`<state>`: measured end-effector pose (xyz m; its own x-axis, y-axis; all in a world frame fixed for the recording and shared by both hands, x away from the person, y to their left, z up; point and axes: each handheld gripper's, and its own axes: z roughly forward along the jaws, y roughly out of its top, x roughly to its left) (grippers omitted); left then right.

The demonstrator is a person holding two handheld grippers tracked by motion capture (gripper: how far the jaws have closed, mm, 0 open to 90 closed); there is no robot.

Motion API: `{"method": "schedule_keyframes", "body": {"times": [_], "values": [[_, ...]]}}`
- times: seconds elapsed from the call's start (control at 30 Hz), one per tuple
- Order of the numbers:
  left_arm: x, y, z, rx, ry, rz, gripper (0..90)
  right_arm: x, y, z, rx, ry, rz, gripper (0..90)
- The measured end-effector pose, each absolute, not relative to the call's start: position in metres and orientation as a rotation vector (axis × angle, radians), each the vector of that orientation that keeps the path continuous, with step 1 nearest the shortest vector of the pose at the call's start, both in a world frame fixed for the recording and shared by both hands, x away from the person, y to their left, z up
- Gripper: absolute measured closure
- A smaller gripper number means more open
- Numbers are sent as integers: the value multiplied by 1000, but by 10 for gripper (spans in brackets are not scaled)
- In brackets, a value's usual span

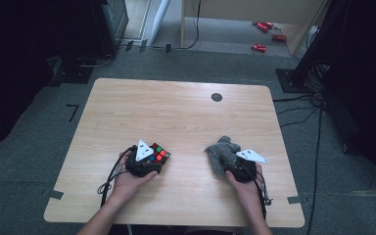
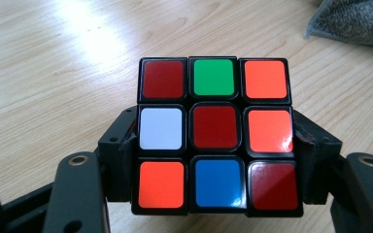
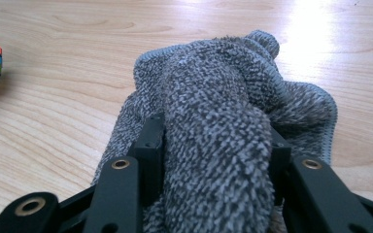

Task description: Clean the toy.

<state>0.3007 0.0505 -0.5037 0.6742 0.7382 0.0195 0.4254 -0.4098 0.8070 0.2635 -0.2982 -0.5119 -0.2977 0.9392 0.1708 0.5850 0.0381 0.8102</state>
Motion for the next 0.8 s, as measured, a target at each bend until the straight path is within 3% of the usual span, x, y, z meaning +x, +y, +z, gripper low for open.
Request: {"method": "schedule_keyframes", "body": {"times": [0.4,0.8], "values": [[299,50,-516,2124,899,487,293,265,-299,-516,1542,1922,1162,567],[305,46,-516,2099,936,467,341,268,-297,-521,1533,1954,1088,572]]}}
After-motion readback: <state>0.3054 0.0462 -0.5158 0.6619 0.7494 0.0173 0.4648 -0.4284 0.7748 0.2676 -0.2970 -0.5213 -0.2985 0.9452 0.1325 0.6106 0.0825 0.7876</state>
